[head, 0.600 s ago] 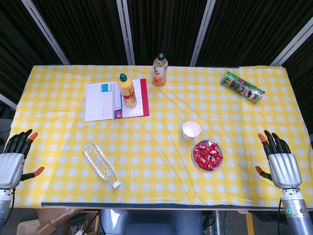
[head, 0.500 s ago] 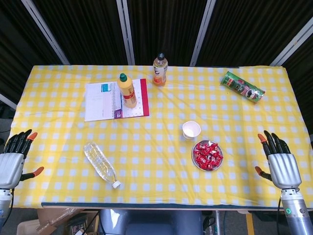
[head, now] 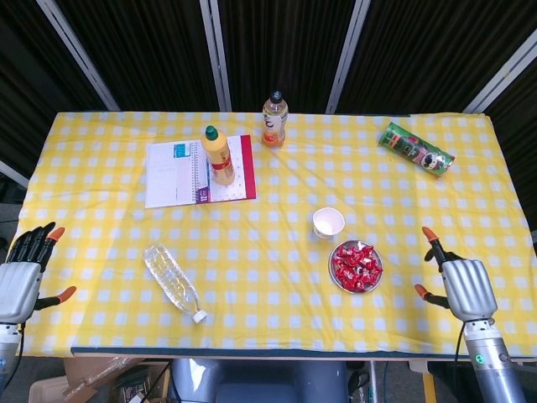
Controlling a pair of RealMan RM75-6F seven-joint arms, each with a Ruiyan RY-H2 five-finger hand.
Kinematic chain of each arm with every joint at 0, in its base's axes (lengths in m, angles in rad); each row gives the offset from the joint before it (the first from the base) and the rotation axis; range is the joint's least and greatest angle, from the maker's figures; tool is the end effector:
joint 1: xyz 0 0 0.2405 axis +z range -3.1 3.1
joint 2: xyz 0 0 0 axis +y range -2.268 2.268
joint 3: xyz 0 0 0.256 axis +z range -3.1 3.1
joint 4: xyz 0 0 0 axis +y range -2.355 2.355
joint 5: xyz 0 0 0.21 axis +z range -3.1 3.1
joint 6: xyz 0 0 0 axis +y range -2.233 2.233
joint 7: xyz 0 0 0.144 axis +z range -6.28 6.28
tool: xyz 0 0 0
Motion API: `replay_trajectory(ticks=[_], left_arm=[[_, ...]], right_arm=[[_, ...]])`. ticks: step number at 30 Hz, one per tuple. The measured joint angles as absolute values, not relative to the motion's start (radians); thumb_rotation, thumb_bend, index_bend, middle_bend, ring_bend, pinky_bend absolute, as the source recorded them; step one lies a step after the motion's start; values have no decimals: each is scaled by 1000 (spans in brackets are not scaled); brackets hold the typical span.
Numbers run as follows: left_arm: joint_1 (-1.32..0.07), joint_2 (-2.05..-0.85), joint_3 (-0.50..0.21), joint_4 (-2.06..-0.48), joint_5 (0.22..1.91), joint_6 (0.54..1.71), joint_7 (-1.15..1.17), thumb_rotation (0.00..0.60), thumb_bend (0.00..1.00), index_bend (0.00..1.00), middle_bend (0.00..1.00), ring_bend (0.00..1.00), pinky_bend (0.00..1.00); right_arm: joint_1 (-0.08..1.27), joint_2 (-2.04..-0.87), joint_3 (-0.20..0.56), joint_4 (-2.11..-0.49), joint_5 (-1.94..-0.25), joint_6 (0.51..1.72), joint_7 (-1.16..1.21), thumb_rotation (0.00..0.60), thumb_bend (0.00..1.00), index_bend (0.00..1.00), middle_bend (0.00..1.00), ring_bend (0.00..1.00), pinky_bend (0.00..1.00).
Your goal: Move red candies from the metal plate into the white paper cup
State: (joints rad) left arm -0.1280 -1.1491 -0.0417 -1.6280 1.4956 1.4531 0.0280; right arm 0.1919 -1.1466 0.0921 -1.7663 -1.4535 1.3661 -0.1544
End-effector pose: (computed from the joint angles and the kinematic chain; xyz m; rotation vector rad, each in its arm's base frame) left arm -0.3000 0.1918 0.1427 -1.4262 -0.9231 -0.9268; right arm -0.2617 -0.2152 0.1292 1.4811 -0.9359 0.9488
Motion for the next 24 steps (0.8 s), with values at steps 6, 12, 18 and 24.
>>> replay_trajectory(ticks=[6,12,18,24], left_arm=[[-129,-1144,-40,-1633,1496,1448,23,600,26,0,0,0,0],[-130,-1136,-39,-1635,1488,1437,4,600,26,0,0,0,0],[-135,-1125,-40,-1650,1479,1423,-1,600,26,0,0,0,0],[-138,-1119,-39,-1657,1473,1413,-6,600,26,0,0,0,0]], right_arm=[[246,-1179,99,-1821,-1389,1273,-270,600,234,128,762,833,953],[309,-1274,109,-1838,-1265,1185,-422,600,234,158,766,836,955],[370,-1380,123,-1815,-1135,1133,-538,600,234,179,766,836,955],[415,-1442,143,-1768,-1033,1105,-584,600,234,179,766,836,954]])
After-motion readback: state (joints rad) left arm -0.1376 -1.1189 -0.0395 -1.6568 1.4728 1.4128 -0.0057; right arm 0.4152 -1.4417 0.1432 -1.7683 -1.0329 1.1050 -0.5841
